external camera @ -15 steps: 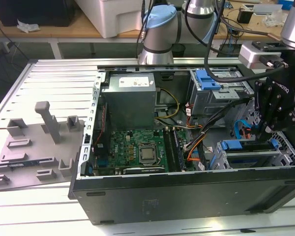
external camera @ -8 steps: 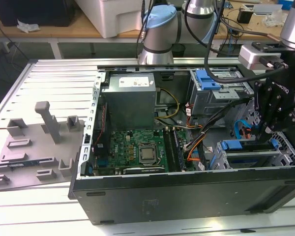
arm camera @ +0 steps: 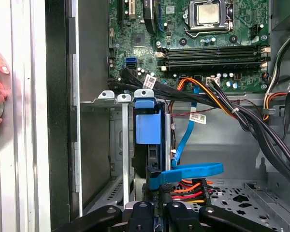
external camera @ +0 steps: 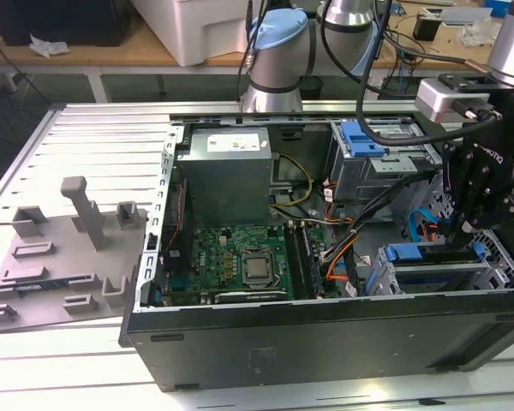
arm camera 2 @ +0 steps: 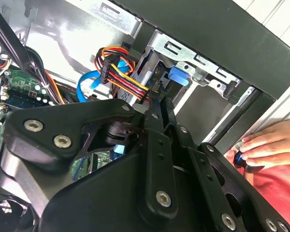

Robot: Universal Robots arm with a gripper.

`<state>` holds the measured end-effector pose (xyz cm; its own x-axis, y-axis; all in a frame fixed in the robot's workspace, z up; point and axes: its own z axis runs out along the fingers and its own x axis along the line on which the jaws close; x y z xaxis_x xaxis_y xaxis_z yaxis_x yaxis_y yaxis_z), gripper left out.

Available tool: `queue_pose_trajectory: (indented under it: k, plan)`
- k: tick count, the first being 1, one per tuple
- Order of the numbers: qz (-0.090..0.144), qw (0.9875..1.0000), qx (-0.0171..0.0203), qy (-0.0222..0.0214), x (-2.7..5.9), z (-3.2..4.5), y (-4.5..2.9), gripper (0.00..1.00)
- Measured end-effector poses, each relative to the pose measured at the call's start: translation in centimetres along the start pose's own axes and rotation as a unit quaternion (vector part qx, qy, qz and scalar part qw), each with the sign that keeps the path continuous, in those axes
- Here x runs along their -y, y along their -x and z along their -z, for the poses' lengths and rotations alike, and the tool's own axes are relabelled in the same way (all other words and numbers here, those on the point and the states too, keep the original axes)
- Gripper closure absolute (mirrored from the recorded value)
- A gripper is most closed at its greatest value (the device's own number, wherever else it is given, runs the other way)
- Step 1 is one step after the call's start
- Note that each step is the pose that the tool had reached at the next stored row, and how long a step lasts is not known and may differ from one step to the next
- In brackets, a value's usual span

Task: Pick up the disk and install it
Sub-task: 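Insert the first disk wire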

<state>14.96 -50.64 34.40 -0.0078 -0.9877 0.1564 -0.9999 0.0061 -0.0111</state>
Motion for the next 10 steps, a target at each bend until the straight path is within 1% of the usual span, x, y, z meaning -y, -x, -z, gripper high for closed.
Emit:
queue_pose_trajectory:
  k: [5, 10]
  plan:
    - [0.001, 1.0, 0.0, -0.0001, 0.0, 0.0, 0.0, 0.83]
    - [0.011, 0.9999, 0.0002, -0.0017, -0.06, -0.01, 0.0, 0.83]
